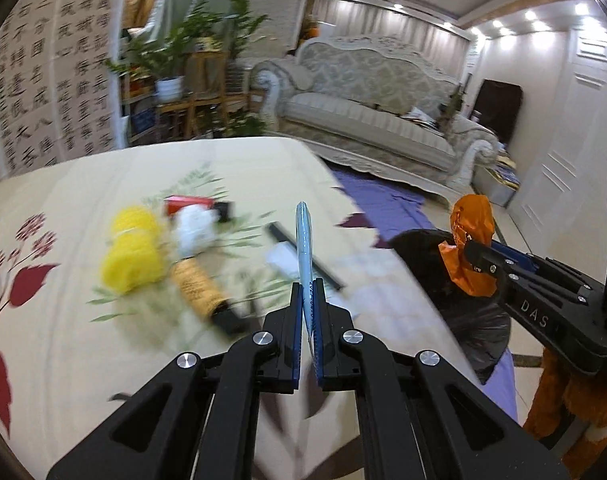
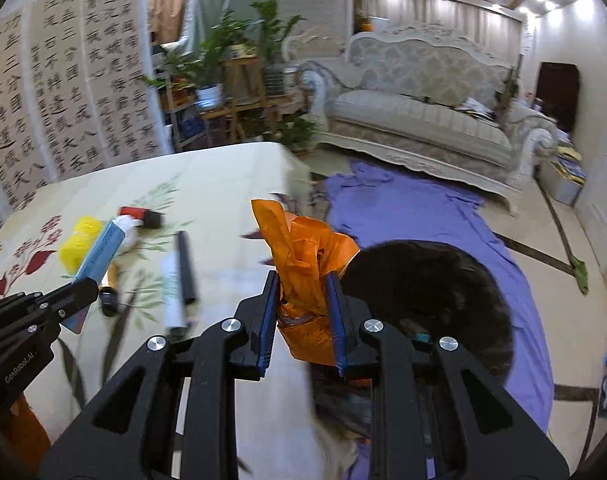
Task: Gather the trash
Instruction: 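Carry the blue tube and orange bag over the trash bin with both grippers, then open both grippers to drop the tube and bag into the bin, then move both grippers back over the trash pile on the table, then grasp the amber bottle with the left gripper while the right gripper grasps the white tube, then carry the amber bottle and white tube over the trash bin with both grippers, then open both grippers to drop the bottle and tube into the bin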
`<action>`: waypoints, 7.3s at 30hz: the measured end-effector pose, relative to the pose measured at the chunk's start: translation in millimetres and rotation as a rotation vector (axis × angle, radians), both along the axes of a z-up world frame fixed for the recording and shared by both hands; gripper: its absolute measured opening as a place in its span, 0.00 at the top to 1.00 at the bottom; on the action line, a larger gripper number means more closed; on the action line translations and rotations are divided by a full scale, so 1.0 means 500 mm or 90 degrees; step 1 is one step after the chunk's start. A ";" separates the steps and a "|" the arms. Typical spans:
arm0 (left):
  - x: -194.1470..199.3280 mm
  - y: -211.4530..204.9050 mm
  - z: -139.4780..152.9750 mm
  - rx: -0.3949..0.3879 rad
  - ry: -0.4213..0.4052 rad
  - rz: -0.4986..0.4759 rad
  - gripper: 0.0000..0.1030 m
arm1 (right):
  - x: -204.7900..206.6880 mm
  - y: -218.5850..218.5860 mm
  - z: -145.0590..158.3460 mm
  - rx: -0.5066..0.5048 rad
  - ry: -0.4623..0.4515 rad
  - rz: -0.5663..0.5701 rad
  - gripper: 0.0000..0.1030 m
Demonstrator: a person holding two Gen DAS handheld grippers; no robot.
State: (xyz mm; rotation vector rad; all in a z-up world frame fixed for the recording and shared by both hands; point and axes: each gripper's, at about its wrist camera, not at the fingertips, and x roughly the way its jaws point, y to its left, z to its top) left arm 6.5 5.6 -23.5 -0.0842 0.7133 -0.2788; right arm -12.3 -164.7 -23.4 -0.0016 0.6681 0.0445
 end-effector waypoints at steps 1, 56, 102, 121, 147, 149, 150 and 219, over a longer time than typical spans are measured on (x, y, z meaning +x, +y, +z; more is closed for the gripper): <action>0.003 -0.018 0.001 0.003 -0.003 -0.011 0.95 | -0.002 -0.013 0.000 0.000 -0.001 -0.010 0.78; 0.065 -0.165 -0.023 0.044 0.019 -0.063 0.46 | 0.041 -0.211 -0.058 0.062 0.011 -0.128 0.39; 0.078 0.088 -0.084 0.065 0.115 0.118 0.73 | 0.069 0.072 -0.054 0.056 0.048 0.082 0.37; -0.012 0.183 -0.065 0.067 0.099 0.146 0.74 | 0.063 0.207 -0.061 0.032 0.074 0.198 0.60; -0.018 0.269 -0.086 0.020 0.108 0.180 0.74 | 0.113 0.274 -0.097 -0.008 0.132 0.203 0.74; -0.018 0.269 -0.086 0.021 0.107 0.180 0.74 | 0.113 0.276 -0.099 -0.011 0.131 0.202 0.78; -0.018 0.269 -0.086 0.020 0.107 0.180 0.74 | 0.112 0.277 -0.099 -0.012 0.131 0.203 0.79; 0.114 -0.310 -0.047 0.096 -0.008 -0.143 0.74 | 0.056 -0.247 -0.076 0.032 0.021 -0.128 0.84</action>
